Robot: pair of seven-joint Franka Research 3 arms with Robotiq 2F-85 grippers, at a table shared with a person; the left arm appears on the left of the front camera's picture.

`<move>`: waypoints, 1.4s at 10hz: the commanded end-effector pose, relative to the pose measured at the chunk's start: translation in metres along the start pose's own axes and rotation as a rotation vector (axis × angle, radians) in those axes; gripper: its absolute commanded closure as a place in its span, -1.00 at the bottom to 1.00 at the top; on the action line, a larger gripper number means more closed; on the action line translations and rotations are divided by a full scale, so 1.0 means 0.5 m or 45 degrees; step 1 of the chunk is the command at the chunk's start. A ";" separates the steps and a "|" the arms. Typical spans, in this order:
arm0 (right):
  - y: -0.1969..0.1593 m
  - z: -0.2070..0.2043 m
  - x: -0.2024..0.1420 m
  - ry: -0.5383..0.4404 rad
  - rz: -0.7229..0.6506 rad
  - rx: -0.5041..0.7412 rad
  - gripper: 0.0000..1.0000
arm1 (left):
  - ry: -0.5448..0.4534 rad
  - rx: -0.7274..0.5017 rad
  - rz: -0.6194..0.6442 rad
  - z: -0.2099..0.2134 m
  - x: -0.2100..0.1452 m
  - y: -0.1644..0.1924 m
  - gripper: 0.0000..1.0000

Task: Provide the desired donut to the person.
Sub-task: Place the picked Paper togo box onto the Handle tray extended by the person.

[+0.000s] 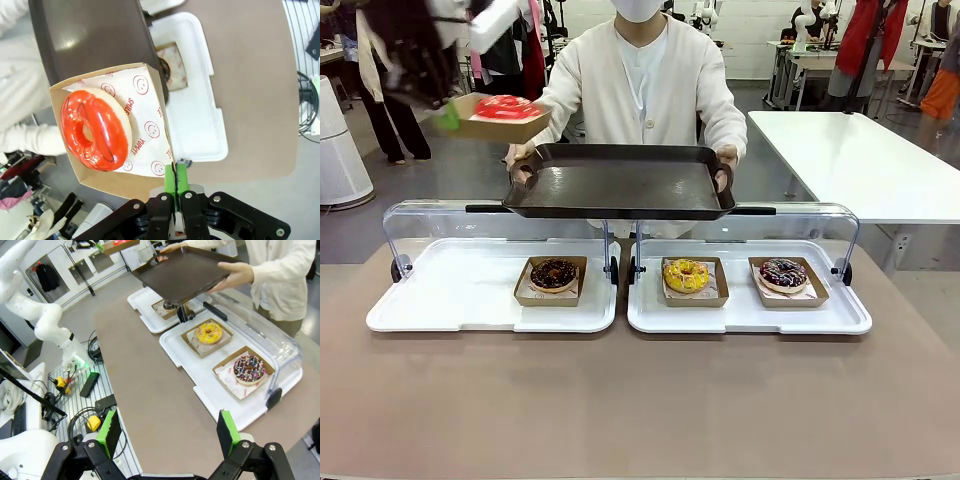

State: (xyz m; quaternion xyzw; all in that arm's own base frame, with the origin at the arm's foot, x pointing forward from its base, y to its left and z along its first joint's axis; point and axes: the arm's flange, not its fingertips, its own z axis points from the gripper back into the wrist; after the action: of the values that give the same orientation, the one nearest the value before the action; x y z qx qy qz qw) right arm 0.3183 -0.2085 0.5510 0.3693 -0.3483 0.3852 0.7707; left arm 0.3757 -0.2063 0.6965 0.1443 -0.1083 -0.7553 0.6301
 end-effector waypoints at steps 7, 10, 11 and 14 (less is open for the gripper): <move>0.001 0.001 0.000 -0.016 0.011 0.009 -1.00 | -0.078 -0.111 0.033 -0.180 0.033 0.206 0.98; 0.001 0.001 0.000 -0.016 0.011 0.009 -1.00 | -0.174 -0.161 0.005 -0.239 0.009 0.231 0.98; 0.001 0.001 0.000 -0.016 0.011 0.009 -1.00 | -0.180 -0.159 0.008 -0.243 0.008 0.232 0.98; 0.001 0.001 0.000 -0.016 0.011 0.009 -1.00 | -0.183 -0.220 0.054 -0.273 0.002 0.246 0.98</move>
State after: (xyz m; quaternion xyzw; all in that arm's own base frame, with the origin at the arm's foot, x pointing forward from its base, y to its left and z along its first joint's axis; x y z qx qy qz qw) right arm 0.3182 -0.2086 0.5511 0.3692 -0.3484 0.3851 0.7707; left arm 0.5303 -0.2294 0.6093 0.0481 -0.0912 -0.7608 0.6407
